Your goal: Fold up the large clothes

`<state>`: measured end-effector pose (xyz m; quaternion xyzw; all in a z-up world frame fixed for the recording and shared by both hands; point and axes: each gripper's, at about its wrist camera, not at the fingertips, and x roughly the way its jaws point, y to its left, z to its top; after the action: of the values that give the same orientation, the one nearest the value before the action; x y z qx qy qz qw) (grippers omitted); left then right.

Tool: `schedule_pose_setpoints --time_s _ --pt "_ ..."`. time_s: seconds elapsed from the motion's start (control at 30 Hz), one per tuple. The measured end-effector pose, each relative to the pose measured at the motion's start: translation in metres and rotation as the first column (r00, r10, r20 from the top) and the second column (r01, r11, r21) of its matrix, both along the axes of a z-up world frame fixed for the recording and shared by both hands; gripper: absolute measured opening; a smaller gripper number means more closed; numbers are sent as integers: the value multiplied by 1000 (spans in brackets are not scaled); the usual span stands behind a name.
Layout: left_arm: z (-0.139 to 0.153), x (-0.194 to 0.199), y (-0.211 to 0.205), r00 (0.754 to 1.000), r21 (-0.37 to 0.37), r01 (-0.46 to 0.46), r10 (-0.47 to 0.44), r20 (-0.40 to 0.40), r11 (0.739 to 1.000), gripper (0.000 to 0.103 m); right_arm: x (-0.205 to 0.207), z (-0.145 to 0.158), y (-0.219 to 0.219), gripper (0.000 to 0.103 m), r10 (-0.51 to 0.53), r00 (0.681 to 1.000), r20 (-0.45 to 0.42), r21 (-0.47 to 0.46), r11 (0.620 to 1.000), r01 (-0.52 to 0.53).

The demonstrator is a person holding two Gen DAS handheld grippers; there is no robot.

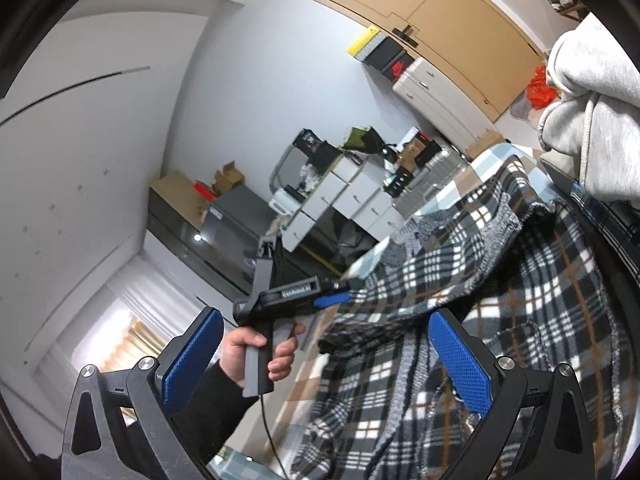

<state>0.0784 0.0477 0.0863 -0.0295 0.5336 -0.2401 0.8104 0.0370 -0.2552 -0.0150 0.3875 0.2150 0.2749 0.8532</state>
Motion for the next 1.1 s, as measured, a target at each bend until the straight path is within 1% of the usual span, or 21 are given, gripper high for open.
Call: schedule_pose_setpoints --time_s 0.13,0.2,0.23,0.27,0.33,0.43,0.5,0.57,0.6,0.63,0.73,0.77,0.8,0.83,0.87,0.93,0.97,1.0,1.03,1.07,1.1 --pt "-52 6 10 993 1 -51 50 -104 999 76 6 -8 5 103 3 999 -43 -41 999 -5" --pt "-68 3 10 991 -20 -74 71 -116 997 75 9 -11 7 103 4 998 -59 -59 998 -8" --pt "-67 -3 9 994 -33 -82 79 -73 996 77 10 -12 9 103 3 998 -69 -72 997 -8" --pt "-66 -6 6 995 -43 -75 72 -70 996 84 12 -14 10 103 -5 997 -83 -92 996 -3" --pt "-66 -12 2 996 -54 -66 63 -59 996 87 18 -17 14 103 -33 992 -119 -154 988 14" --pt "-55 -22 1 995 -69 -91 88 -47 993 87 28 -14 25 103 -132 984 -124 -333 939 84" --pt "-52 -30 6 991 -117 -135 131 -36 984 87 45 -5 33 103 -206 970 -126 -448 884 130" --pt "-67 -35 13 979 -173 -191 174 -108 966 86 72 1 42 103 -217 965 -148 -527 843 109" --pt "-73 -36 17 976 -201 -205 183 -121 958 86 97 1 51 103 -217 961 -171 -598 798 74" --pt "-73 -44 20 977 -246 -213 200 -79 945 86 117 -1 58 103 -219 956 -195 -655 755 39" --pt "-70 -42 15 978 -242 -206 189 -92 948 86 172 -18 76 103 -216 936 -278 -773 629 -84" --pt "-71 -41 13 976 -243 -210 189 -106 947 86 186 -24 83 103 -225 933 -280 -819 563 -110" --pt "-72 -41 13 975 -252 -214 191 -114 944 86 202 -31 94 103 -242 936 -256 -878 464 -121" --pt "-74 -42 10 974 -262 -217 193 -115 940 86 209 -37 99 103 -240 937 -253 -900 413 -137" --pt "-75 -42 9 976 -258 -210 187 -108 943 86 223 -50 110 103 -225 937 -269 -925 331 -186" --pt "-73 -42 3 986 -209 -165 152 -74 964 86 237 -71 119 103 -214 929 -301 -936 252 -245" --pt "-71 -43 8 990 -177 -139 131 -55 974 86 245 -85 120 103 -233 915 -331 -933 224 -280" --pt "-68 -49 23 992 -153 -121 117 -38 981 86 249 -94 117 103 -240 901 -361 -922 233 -308" --pt "-68 -50 18 995 -130 -104 102 -18 986 86 252 -104 113 103 -244 880 -407 -901 266 -342" --pt "-68 -51 16 996 -116 -89 90 -1 989 86 250 -108 109 103 -244 878 -412 -894 295 -338" --pt "-68 -53 13 997 -101 -69 71 19 993 86 248 -109 106 103 -241 881 -407 -893 310 -327"
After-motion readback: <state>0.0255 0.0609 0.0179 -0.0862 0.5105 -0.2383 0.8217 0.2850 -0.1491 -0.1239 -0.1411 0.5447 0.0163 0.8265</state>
